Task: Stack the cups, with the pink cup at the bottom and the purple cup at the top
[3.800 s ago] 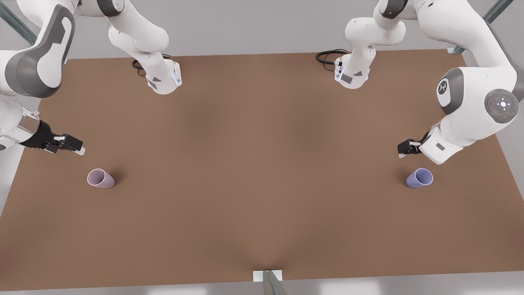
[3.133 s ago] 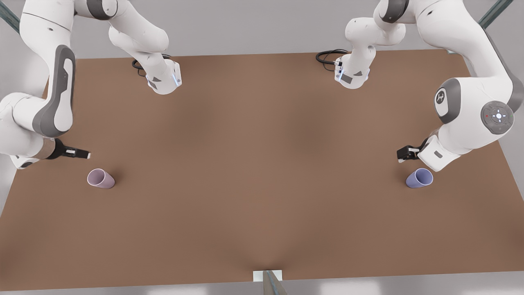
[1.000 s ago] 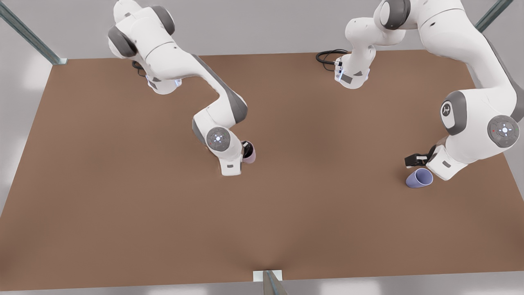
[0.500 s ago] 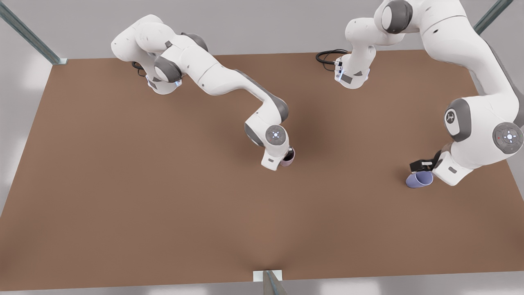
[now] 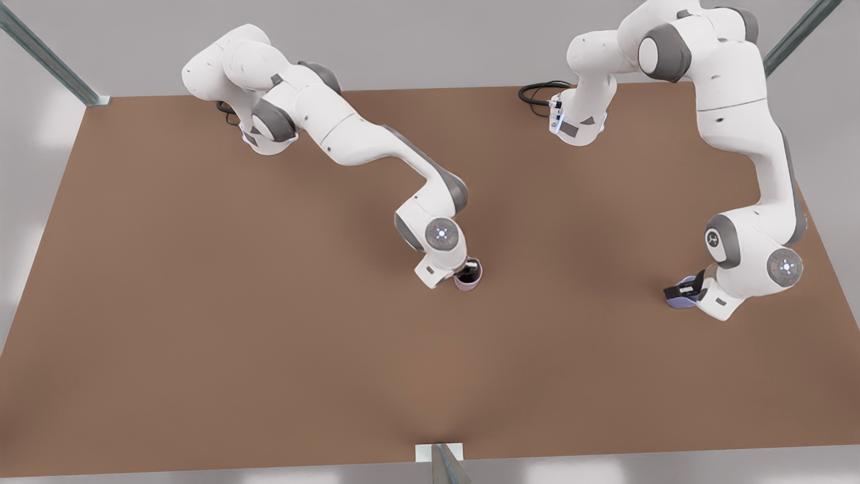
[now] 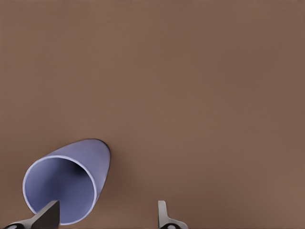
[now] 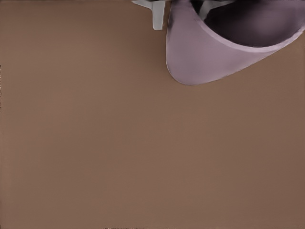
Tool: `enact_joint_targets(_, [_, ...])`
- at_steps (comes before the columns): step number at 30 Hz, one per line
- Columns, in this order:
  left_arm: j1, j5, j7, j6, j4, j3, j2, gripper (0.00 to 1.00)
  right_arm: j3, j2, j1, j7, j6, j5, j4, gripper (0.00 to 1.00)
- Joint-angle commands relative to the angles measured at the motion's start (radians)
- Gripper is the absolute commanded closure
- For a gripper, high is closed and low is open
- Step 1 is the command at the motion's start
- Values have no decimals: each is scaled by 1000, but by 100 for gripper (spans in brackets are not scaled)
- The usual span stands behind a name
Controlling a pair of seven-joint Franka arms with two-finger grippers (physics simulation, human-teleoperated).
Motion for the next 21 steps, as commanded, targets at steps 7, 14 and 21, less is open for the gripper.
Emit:
enact_joint_targets(7, [6, 0, 8, 185, -40, 22, 20, 0, -7, -10, -1, 242, 7, 20, -4, 10])
enact_joint_targets(14, [6, -1, 8, 170, -41, 21, 42, 0, -9, -201, -4, 219, -1, 15, -128, 0])
enact_joint_targets(21, [6, -27, 8, 167, -64, 21, 43, 4, -40, -691, -450, -385, -507, -111, -383, 0])
